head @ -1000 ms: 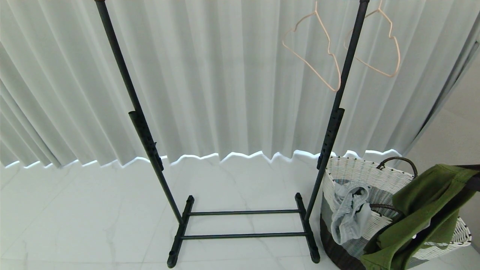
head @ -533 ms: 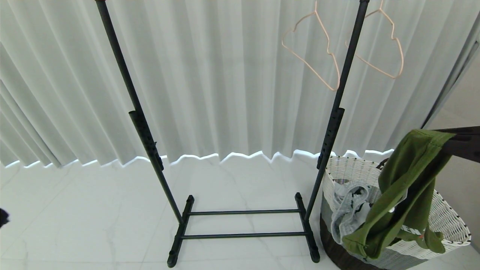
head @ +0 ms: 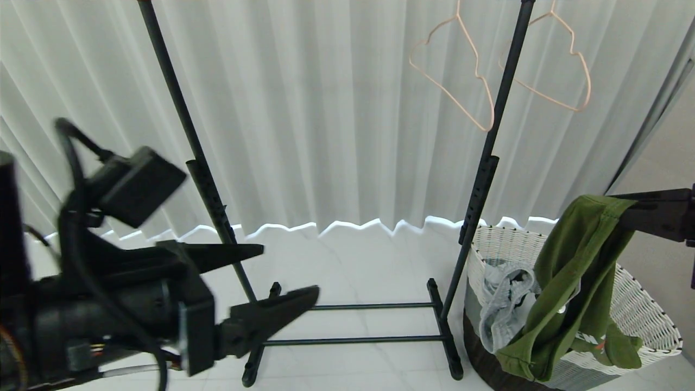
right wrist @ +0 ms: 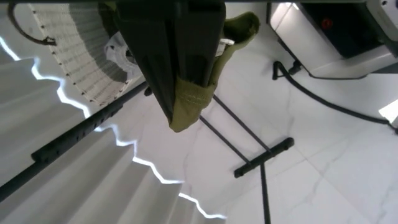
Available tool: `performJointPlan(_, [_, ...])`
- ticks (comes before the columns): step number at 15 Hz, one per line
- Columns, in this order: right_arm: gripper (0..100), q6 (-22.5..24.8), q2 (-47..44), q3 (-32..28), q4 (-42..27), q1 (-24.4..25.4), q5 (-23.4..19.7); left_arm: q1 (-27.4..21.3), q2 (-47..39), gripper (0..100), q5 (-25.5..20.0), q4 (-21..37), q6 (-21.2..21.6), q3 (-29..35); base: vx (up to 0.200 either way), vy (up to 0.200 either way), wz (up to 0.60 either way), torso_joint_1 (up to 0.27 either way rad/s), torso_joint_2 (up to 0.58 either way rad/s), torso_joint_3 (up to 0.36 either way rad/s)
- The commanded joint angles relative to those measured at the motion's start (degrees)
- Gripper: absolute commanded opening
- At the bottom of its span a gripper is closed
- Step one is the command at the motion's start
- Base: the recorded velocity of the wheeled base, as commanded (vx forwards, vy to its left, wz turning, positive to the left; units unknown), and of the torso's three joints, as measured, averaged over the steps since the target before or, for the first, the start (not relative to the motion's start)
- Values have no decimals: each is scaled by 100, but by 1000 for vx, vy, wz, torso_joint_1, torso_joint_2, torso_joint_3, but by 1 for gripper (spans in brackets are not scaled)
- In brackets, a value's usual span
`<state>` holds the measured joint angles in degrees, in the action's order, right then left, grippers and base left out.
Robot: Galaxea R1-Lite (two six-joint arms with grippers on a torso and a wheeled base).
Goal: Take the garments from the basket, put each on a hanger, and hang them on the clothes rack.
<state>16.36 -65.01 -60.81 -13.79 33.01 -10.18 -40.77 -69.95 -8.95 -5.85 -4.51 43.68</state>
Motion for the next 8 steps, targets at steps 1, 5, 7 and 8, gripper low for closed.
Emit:
performJointPlan(1, [0,-98,-29,-19,-1,30,-2,-1232,-1653,100,517,-21,-568,633,0,0,0,0,0,0])
performJointPlan(5, [0,-195,-55,51,-1,153,7,-1839,-2954,100,851,-118,-1087,1363,0,0,0,0,0,0])
performJointPlan(7, [0,-221,-38,95,8,170,-2,-1935,-3613,100,851,-742,-1439,1679,0,0,0,0,0,0])
performJointPlan(8, [0,-212,-38,95,16,179,-2,-1962,-3719,100,842,-865,-1483,1732,0,0,0,0,0,0])
